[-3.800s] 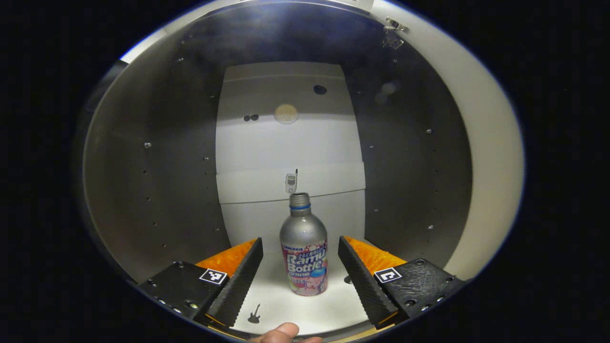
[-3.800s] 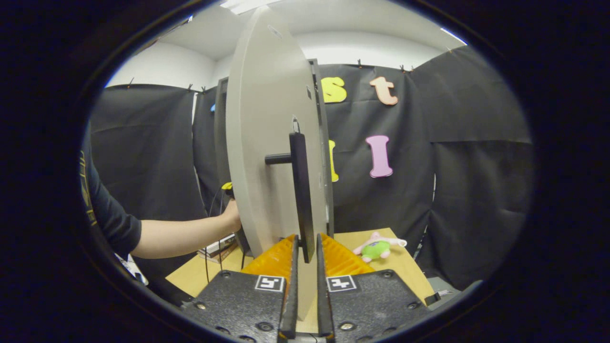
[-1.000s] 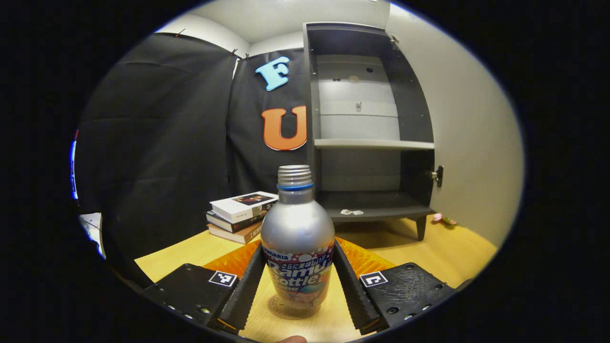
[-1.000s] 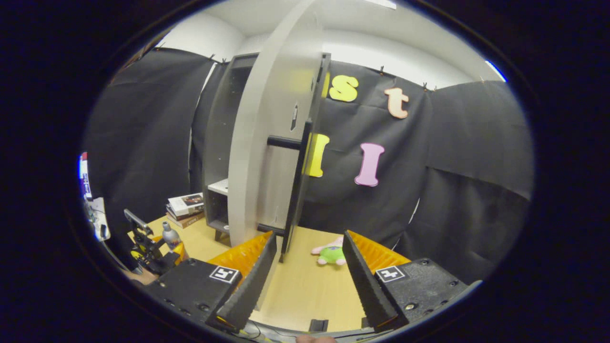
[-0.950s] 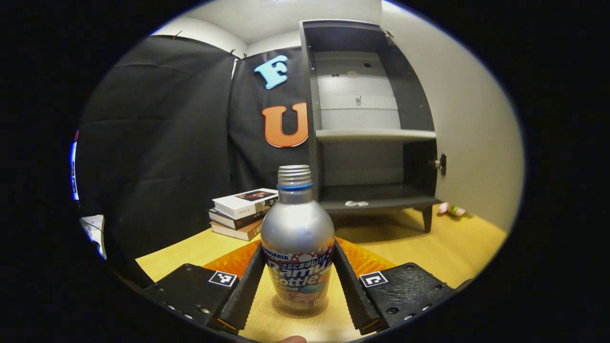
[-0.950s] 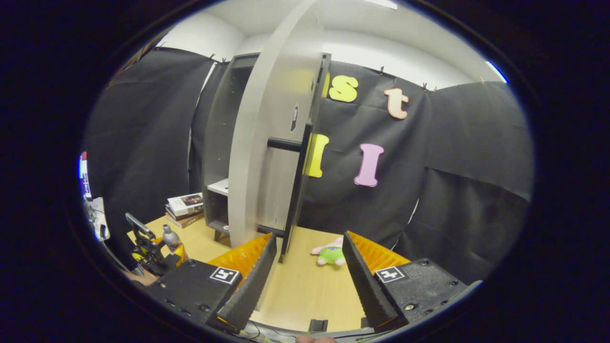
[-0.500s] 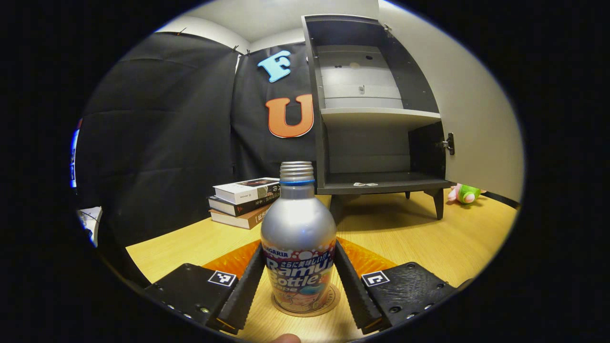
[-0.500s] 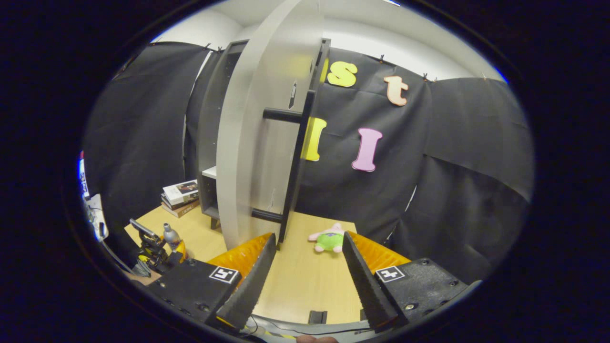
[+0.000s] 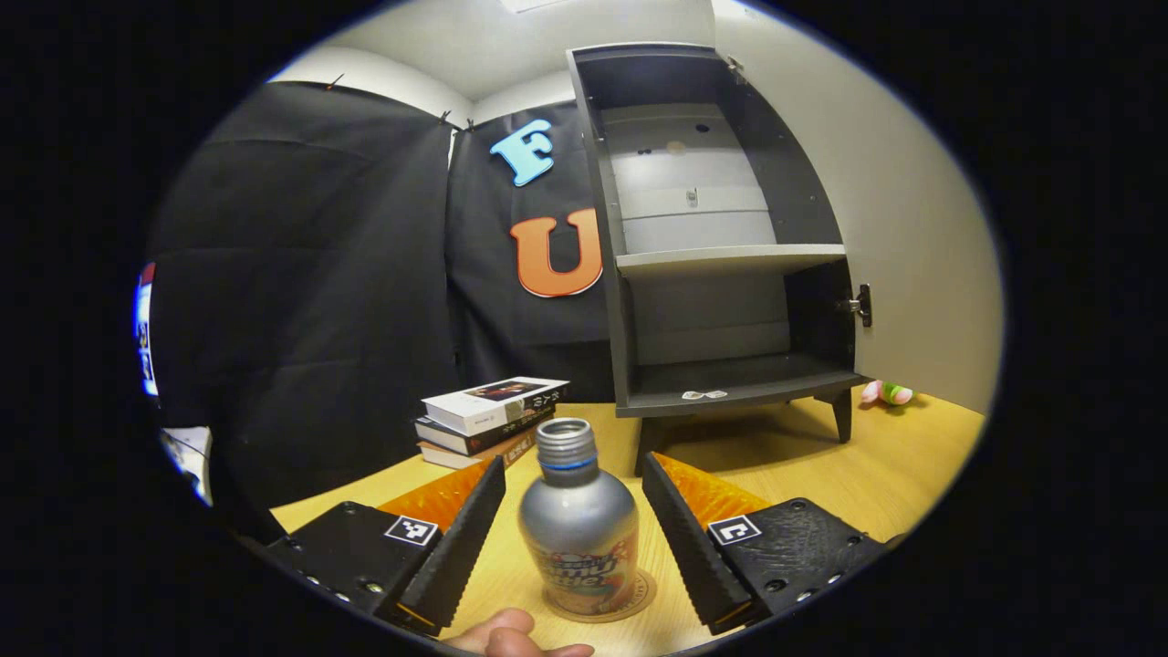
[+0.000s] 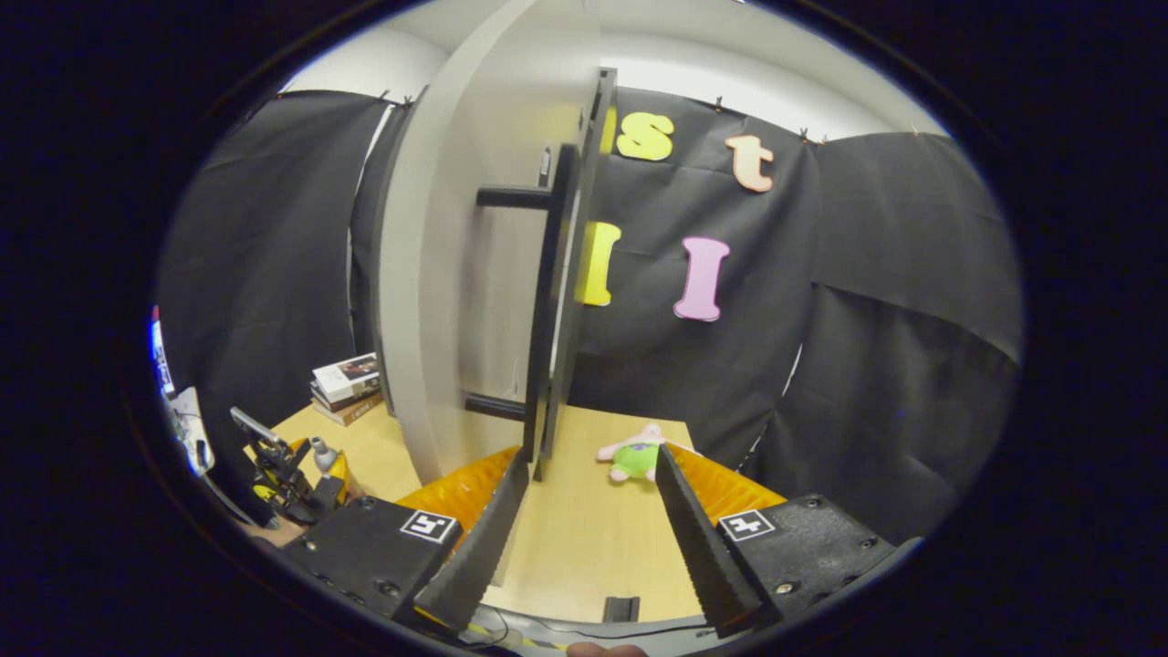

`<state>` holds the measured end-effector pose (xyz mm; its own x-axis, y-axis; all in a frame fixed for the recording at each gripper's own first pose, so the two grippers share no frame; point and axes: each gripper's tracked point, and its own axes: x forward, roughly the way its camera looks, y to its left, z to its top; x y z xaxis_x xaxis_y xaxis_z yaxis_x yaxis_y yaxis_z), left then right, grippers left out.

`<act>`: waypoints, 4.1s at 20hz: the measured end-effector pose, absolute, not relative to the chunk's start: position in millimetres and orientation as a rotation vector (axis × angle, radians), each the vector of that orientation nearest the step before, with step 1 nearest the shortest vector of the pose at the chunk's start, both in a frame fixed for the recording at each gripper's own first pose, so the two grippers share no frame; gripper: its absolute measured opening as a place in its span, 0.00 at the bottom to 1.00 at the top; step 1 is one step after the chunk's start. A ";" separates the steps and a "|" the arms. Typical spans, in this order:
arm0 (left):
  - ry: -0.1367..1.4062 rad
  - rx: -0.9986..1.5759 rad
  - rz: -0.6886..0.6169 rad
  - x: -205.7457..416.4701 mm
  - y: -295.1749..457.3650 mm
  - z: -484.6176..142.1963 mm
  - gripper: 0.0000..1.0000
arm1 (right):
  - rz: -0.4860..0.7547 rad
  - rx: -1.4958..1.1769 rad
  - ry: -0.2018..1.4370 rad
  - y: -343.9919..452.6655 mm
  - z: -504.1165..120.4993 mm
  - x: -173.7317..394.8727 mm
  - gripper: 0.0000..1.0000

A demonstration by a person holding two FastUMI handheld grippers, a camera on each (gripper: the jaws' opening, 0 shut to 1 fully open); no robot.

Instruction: Open the cabinet door with the right hand, grasp the bottle in the cabinet with the left hand and place it on the coaster, then close the cabinet door with the right hand.

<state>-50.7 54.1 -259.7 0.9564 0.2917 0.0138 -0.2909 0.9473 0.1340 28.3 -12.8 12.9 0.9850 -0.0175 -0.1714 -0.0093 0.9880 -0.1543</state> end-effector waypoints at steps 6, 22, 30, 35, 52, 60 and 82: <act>-0.057 0.141 0.141 -89.4 9.4 -112.7 0.96 | -0.037 -0.106 0.088 -16.0 15.2 36.2 0.90; 0.045 0.081 -0.090 -72.6 -80.1 -22.2 0.96 | -0.159 0.028 0.018 -55.6 3.1 14.8 1.00; 0.048 0.069 -0.069 -63.8 -53.8 -35.9 0.96 | -0.201 0.022 -0.198 -34.2 73.9 15.2 0.92; 0.061 0.030 -0.041 -65.1 -22.6 -44.1 0.96 | -0.154 0.123 -0.169 -9.7 66.9 29.4 0.97; 0.089 -0.009 0.054 -96.5 85.6 -60.7 0.96 | 0.075 0.098 -0.158 130.4 57.5 56.3 0.92; 0.098 -0.009 0.156 -119.2 139.2 -66.7 1.00 | 0.200 0.079 -0.136 186.6 62.1 97.4 0.99; -0.058 -0.009 0.094 -129.4 58.7 -29.2 0.96 | 0.201 -0.006 -0.078 125.9 56.4 84.6 0.99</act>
